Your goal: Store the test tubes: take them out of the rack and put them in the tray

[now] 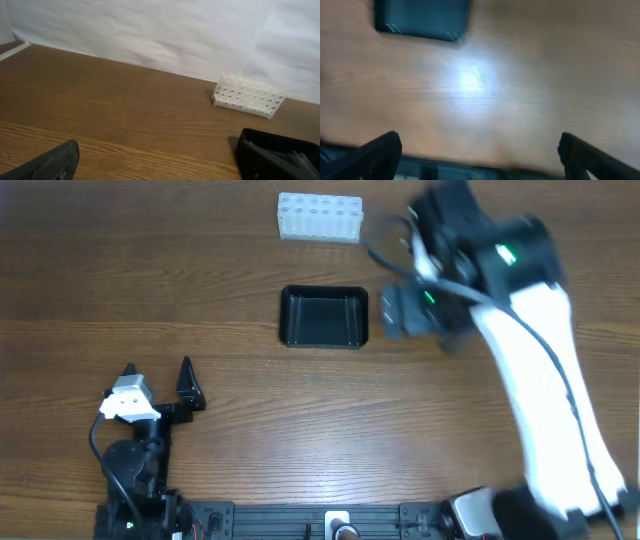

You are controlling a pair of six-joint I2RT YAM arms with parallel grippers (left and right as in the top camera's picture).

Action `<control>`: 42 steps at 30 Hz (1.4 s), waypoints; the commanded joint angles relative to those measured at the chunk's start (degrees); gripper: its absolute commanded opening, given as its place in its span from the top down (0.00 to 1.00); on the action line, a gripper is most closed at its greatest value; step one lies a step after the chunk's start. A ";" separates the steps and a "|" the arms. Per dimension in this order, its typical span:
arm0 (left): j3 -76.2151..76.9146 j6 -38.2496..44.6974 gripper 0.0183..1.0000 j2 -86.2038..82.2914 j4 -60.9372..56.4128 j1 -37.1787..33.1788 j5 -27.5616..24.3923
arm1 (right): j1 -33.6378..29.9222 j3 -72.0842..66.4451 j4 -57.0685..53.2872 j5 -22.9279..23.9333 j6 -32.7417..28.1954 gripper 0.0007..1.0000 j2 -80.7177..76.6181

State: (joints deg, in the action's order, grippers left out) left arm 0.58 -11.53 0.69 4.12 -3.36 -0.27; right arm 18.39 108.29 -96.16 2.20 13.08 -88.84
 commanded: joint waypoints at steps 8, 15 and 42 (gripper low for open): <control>-0.26 0.85 0.00 -0.35 0.26 -0.26 -0.79 | -15.65 -43.06 32.35 4.15 -12.44 0.01 39.43; -0.26 0.85 0.00 -0.35 0.26 -0.26 -0.79 | -19.37 -65.02 65.79 4.13 -21.66 0.01 54.51; -0.26 0.85 0.00 -0.35 0.26 -0.26 -0.79 | -19.50 -103.82 100.83 4.74 -21.75 0.01 77.66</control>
State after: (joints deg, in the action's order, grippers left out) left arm 0.58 -11.53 0.62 4.19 -3.36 -0.30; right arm -0.73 7.03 2.39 6.44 -8.25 -12.38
